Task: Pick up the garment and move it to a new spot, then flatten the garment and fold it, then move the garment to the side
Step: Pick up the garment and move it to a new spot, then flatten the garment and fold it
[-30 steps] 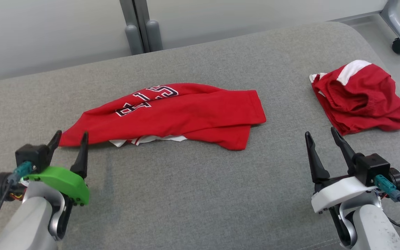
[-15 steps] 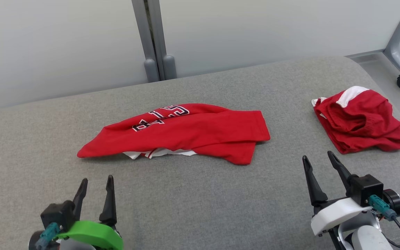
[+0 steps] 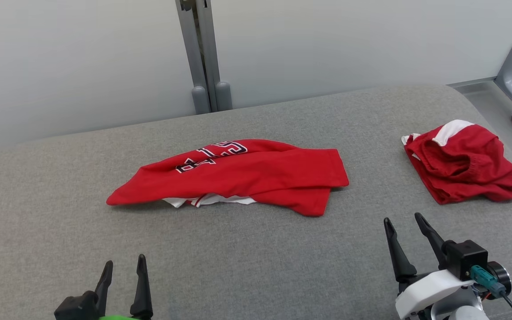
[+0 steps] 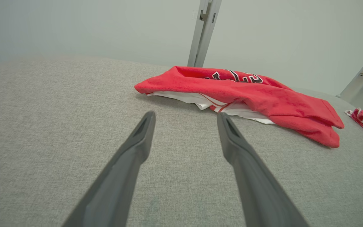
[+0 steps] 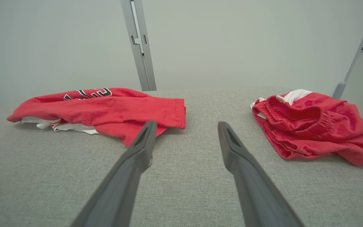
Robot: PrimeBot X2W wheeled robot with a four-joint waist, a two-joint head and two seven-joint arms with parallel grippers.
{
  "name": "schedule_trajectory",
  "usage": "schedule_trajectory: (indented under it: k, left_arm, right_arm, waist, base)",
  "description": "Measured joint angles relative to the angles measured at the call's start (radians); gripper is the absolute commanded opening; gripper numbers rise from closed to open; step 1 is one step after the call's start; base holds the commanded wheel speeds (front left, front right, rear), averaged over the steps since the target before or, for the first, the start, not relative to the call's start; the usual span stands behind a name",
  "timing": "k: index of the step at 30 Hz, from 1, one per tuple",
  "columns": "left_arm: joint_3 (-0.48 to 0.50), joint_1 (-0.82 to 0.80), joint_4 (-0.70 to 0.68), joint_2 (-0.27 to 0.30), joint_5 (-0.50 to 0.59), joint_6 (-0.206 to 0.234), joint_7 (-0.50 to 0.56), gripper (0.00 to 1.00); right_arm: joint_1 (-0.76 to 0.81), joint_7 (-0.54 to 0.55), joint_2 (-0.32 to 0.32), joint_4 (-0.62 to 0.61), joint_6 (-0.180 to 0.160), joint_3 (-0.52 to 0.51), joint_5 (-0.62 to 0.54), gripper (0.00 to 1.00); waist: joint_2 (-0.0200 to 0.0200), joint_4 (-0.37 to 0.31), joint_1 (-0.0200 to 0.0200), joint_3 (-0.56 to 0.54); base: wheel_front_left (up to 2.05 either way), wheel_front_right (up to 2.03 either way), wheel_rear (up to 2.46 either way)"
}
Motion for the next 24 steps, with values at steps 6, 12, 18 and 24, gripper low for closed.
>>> schedule_trajectory:
  k: [6, 12, 18, 24]
  left_arm:
    - [0.027, 0.017, -0.003, -0.014, 0.021, -0.011, 0.0, 1.0]
    - [0.041, 0.017, 0.003, -0.026, 0.035, -0.021, 0.0, 1.0]
    - [0.052, 0.016, 0.01, -0.03, 0.04, -0.029, 0.0, 1.0]
    - [0.057, 0.014, 0.014, -0.032, 0.046, -0.036, 0.0, 1.0]
  right_arm:
    - [0.003, 0.0, 0.0, 0.015, 0.0, 0.005, 0.007, 1.0]
    - [0.003, 0.0, 0.0, 0.022, 0.0, 0.004, 0.007, 1.0]
    - [0.001, 0.0, 0.0, 0.024, 0.0, 0.006, 0.007, 1.0]
    - [-0.001, 0.0, 0.0, 0.025, 0.0, 0.008, 0.008, 1.0]
  waist:
    - [0.0, 0.003, 0.0, -0.002]
    - [0.0, 0.007, 0.0, -0.001]
    - [0.0, 0.008, 0.0, -0.001]
    - [0.0, 0.007, 0.0, 0.0]
  base:
    - [0.0, 0.0, 0.0]
    - [0.0, 0.0, 0.0]
    - [0.0, 0.0, 0.0]
    - [0.0, 0.0, 0.0]
